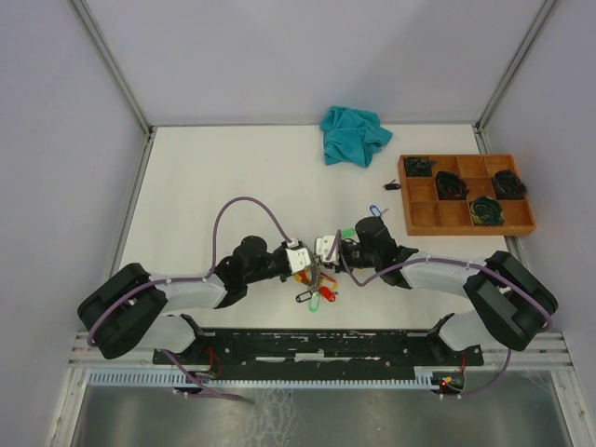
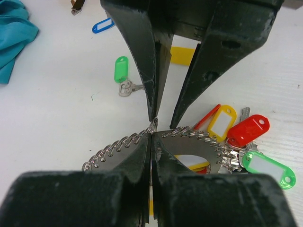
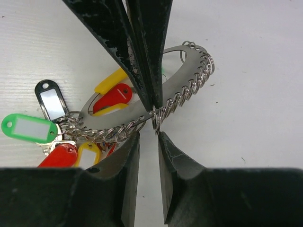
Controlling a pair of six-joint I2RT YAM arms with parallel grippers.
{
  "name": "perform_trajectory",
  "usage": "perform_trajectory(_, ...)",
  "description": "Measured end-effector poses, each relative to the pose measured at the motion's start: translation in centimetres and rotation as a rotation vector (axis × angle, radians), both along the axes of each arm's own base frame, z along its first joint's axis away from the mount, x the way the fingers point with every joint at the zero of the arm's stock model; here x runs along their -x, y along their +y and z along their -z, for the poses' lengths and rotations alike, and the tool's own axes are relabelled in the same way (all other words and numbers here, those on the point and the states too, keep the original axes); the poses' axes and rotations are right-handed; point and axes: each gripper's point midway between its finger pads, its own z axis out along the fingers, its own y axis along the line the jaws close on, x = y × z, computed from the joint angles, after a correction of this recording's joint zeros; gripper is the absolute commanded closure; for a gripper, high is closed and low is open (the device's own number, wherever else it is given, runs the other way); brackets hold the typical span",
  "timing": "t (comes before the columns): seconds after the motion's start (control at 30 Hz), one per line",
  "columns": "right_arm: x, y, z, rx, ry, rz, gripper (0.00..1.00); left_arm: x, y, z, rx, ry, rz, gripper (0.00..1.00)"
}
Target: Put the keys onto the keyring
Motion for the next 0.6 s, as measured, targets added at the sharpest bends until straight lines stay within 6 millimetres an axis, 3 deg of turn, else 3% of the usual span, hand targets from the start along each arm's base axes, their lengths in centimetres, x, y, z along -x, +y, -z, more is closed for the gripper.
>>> perform_trajectory(0.27, -0.2, -0.3, -2.8, -0.065, -0.04, 0.015, 0.67, 0.0, 0.0, 0.0, 0.0, -0.001, -0.001, 0.97)
perform_trajectory(0.6, 0.3, 0.0, -3.2, -0.091, -0.02, -0.011, 0.68, 0.0, 0.0, 0.0, 0.0, 0.0, 0.0, 0.97)
